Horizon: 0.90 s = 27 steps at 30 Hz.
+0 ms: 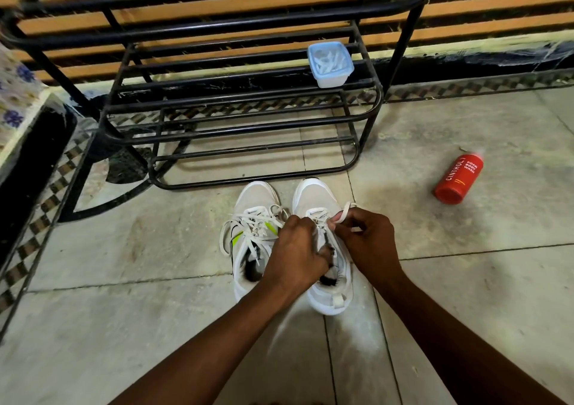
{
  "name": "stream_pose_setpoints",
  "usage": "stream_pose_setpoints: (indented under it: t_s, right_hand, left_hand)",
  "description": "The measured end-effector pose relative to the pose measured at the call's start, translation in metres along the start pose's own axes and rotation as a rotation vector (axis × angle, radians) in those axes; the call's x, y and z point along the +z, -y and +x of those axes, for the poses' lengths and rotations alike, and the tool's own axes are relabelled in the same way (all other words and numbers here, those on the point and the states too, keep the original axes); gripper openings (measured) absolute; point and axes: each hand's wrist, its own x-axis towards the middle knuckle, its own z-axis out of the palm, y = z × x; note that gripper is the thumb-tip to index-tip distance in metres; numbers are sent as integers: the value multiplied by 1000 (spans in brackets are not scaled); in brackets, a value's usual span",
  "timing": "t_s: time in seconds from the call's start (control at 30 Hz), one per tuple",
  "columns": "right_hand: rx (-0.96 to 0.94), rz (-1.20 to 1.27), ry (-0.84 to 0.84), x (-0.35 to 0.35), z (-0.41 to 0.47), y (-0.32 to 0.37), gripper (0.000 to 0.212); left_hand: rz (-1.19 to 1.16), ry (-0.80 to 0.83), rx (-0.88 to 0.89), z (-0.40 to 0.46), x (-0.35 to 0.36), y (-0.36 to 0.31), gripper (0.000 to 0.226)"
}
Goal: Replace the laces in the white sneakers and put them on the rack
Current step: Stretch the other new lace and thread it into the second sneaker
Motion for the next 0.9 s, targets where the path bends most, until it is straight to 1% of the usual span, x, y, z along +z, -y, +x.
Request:
stream_pose_setpoints:
  t_s: [0.1, 0.17, 0.23, 0.43, 0.67, 0.73, 0.87, 0.9]
  right_hand:
    - [-21, -33, 2, 1, -1, -1, 16]
    - [-23, -60, 1, 2, -1, 1, 15]
    - [-10, -56, 10, 3, 0, 4, 15]
    - [14, -80, 33, 11, 7, 11, 10]
    - [49, -153, 85, 19, 12, 9, 16]
    - [13, -191, 82, 19, 12, 9, 18]
    - [-165, -366, 136, 17, 15, 10, 33]
    - [-201, -394, 151, 17, 16, 10, 31]
  left_hand:
    - [-68, -66, -10, -1, 6, 5, 14]
    - [-167, -111, -55, -2, 7, 7, 16]
    - [-265, -127, -143, -2, 6, 7, 20]
    - [-365, -152, -295, 1, 6, 11, 22]
    - [-460, -149, -301, 1, 7, 12, 16]
    - [-476, -147, -299, 1, 6, 14, 17]
    - [-471, -141, -291, 2, 8, 15, 14]
    - [-468, -139, -296, 2, 8, 15, 13]
